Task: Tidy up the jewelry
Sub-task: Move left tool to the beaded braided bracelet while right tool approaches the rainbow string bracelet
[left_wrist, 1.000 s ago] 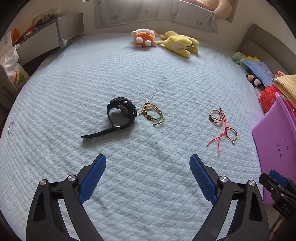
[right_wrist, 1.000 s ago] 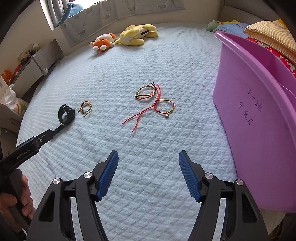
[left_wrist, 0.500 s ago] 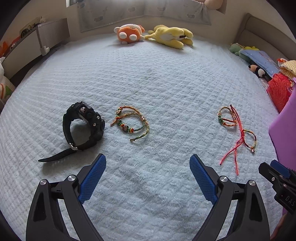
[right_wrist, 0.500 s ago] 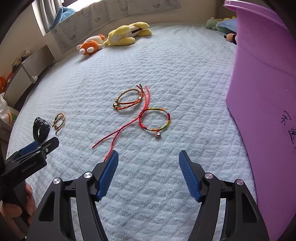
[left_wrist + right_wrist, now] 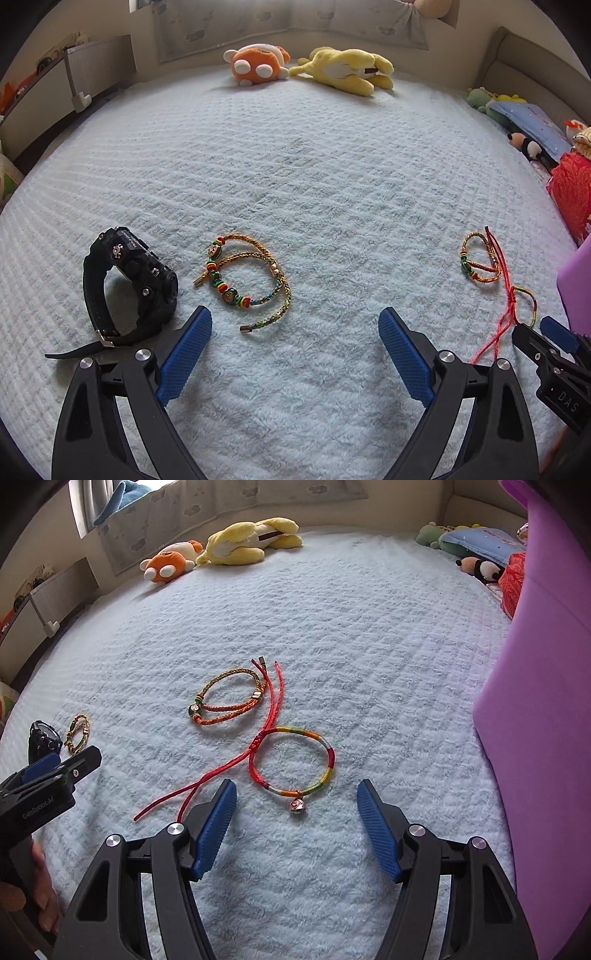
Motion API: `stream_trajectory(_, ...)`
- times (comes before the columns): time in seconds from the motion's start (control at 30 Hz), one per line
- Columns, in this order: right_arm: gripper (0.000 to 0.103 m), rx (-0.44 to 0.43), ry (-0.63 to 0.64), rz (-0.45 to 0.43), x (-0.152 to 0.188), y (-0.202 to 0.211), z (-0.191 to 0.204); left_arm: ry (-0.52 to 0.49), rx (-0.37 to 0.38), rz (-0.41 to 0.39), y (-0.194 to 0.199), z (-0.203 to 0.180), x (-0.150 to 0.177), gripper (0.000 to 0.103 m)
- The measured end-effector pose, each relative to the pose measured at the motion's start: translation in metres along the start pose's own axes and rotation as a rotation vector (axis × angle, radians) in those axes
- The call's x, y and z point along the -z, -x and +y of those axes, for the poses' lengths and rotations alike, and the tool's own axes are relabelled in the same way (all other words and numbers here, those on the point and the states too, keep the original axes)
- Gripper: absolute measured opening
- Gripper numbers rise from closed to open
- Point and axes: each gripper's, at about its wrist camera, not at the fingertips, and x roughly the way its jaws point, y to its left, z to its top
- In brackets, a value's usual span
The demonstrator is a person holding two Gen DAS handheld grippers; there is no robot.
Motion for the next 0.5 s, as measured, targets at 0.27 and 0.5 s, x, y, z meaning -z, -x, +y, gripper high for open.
stream_trajectory(0.27,0.066,0.002,0.025,-0.018,-0.003,-0.009,0.003,-0.003,-0.008,-0.005,-0.014,-0.001,-0.004,0.092)
stream_trajectory(0.5,0.067,0.000,0.032,-0.028,-0.006,-0.014,0.003,-0.002,-0.021,-0.015,-0.022,-0.002,-0.012,0.093)
